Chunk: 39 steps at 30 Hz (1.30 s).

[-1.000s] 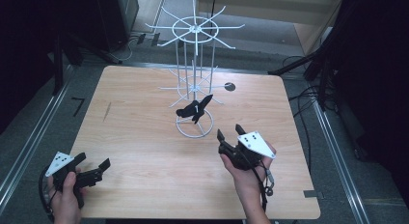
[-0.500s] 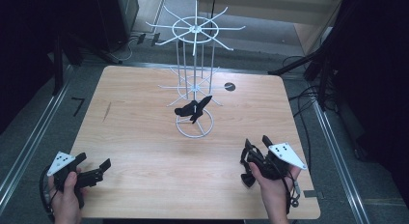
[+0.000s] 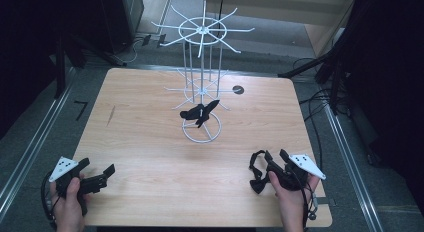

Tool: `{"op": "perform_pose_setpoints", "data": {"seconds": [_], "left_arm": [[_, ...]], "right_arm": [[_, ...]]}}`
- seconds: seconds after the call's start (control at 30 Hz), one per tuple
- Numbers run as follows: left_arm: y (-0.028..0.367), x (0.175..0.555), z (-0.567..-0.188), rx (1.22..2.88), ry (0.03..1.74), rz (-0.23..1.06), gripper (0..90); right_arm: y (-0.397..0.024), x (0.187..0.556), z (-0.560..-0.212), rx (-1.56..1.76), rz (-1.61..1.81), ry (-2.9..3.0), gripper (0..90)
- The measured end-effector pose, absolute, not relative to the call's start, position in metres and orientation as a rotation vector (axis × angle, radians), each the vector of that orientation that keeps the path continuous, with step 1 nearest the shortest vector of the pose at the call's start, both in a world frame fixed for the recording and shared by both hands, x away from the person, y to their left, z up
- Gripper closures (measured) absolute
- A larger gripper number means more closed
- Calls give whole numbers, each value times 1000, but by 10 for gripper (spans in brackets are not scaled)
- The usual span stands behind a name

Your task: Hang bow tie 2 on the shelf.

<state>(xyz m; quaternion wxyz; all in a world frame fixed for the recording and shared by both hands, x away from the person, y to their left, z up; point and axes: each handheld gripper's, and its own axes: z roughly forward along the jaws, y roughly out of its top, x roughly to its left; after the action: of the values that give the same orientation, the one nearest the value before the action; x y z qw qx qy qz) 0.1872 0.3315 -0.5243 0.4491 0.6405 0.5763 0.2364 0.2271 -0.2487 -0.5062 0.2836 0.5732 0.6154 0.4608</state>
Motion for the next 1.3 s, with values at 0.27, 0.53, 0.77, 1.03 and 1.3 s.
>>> {"op": "perform_pose_setpoints", "data": {"seconds": [0.27,0.53,0.77,1.03,1.3], "left_arm": [[332,187,-524,1585,1424,584,0],[332,187,-524,1584,1423,585,0],[332,187,-524,1585,1425,586,0],[332,187,-524,1585,1424,587,0],[332,187,-524,1584,1423,586,0]], "right_arm": [[-252,236,-521,1623,1135,1698,535],[-252,236,-524,1638,1091,1676,581],[-251,235,-527,1618,1062,1697,572],[-255,234,-528,1630,1064,1681,604],[-252,235,-531,1619,1047,1708,596]]}}
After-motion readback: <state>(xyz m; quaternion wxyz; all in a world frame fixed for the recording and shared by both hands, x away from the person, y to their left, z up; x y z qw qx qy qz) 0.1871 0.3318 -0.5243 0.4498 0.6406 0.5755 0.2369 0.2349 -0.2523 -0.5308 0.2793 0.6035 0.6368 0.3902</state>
